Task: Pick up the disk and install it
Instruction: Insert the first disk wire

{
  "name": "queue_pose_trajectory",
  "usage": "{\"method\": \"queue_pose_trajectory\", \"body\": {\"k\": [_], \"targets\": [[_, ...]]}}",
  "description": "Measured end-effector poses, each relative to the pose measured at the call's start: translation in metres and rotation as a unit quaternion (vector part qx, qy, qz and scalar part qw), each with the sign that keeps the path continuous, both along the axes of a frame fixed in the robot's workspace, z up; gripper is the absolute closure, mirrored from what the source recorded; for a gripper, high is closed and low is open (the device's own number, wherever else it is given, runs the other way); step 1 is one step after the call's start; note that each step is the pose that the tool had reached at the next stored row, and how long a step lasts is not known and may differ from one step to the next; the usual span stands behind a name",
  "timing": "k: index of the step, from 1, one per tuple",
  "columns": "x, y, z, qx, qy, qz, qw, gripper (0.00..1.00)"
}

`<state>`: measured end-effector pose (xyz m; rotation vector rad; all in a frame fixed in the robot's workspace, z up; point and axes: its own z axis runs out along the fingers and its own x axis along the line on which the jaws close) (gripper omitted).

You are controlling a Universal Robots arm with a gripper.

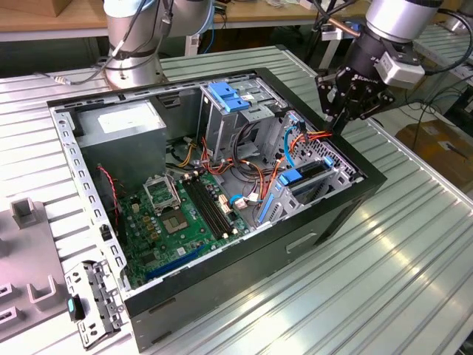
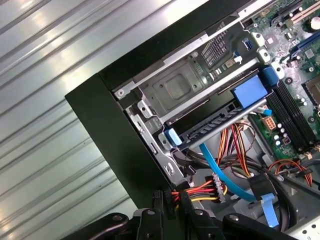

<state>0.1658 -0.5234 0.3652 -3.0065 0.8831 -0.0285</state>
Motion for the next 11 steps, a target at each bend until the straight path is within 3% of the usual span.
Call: {"method": "queue_pose_trajectory", "body": {"k": [2,3,6,11], "targets": [[0.0,0.0,-0.0004,-0.0002,0.0,0.004,0.99999,0.75],[0.0,0.0,0.0007,-0.0003,-0.0001,0.005,0.99999,0.81],[0.0,0.0,0.0121,0.0003,0.0002,0.005,0.99999,0.83],[-0.0002,0.0,0.012,0.0002,0.0002,0.005,0.99998,0.83]]}}
